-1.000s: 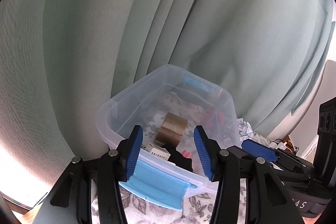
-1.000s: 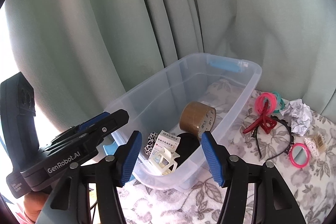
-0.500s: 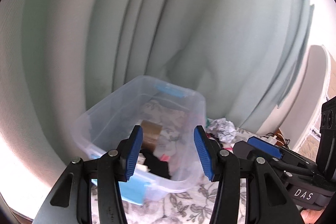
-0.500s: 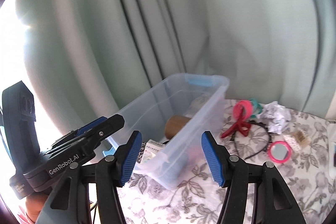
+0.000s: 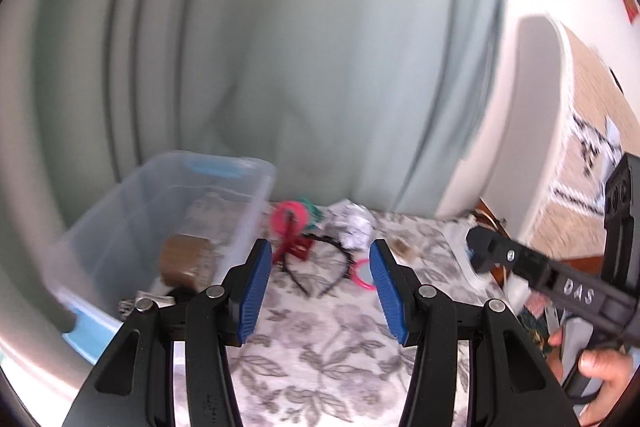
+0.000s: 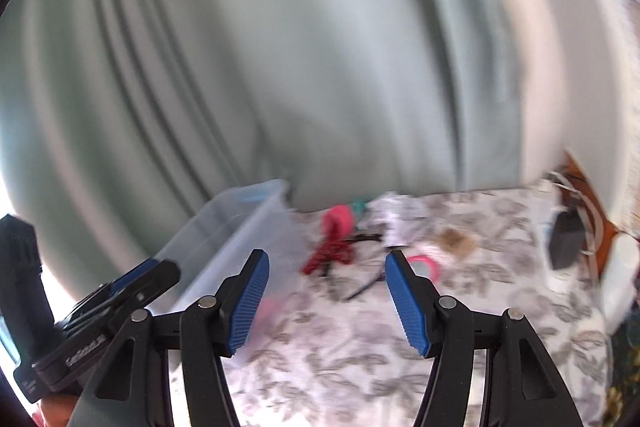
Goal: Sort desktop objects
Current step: 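Move both open tools back over the cluttered table, then close the right tool on the cotton swab pack while the left tool grips the black headband, then lift and carry the swab pack and black headband with both tools over the bin, then open both tools to drop the swab pack and headband into the bin, then move both open tools back over the cluttered bed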
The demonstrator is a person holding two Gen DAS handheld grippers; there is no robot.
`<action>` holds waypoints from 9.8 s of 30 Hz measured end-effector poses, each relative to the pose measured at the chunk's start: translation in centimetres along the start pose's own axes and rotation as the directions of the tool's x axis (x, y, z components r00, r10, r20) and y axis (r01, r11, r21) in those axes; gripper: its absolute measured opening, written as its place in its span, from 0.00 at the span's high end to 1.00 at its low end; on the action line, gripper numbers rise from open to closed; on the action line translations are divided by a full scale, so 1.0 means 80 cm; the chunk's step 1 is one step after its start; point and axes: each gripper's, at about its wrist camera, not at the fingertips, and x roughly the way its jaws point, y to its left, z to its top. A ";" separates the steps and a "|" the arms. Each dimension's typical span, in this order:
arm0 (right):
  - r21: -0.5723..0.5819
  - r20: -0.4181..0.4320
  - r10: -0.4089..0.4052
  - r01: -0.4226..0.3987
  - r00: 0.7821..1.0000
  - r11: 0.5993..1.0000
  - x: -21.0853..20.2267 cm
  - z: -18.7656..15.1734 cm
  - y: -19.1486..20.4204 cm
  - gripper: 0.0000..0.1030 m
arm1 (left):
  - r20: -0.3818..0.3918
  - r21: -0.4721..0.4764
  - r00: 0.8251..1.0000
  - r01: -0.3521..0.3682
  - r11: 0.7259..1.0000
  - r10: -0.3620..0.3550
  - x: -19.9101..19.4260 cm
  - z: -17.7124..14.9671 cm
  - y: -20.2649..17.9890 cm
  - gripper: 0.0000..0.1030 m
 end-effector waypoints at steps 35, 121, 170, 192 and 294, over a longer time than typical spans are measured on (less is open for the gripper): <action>0.109 -0.333 -0.141 0.187 0.932 0.976 0.201 -0.034 -0.160 0.37 | -0.396 0.134 0.917 0.005 0.991 0.049 0.290 -0.084 -0.027 0.46; 0.312 -0.149 -0.036 0.082 0.988 0.947 0.049 -0.020 -0.138 0.63 | -0.156 -0.314 0.866 0.412 0.855 -0.475 0.148 -0.012 0.000 0.95; -0.058 -0.204 0.325 -0.343 0.924 0.938 0.099 0.010 0.189 0.63 | 0.216 -0.369 0.950 0.292 0.882 -0.224 -0.072 0.014 0.210 0.95; -0.118 -0.339 0.303 -0.360 0.890 0.926 0.157 -0.028 0.244 0.63 | 0.138 -0.389 0.973 0.223 0.894 -0.183 -0.047 -0.010 0.242 0.96; 0.086 0.068 -0.018 0.013 0.997 0.996 -0.005 0.002 -0.039 0.00 | -0.057 0.055 0.998 0.005 0.998 -0.002 0.043 -0.019 -0.041 0.23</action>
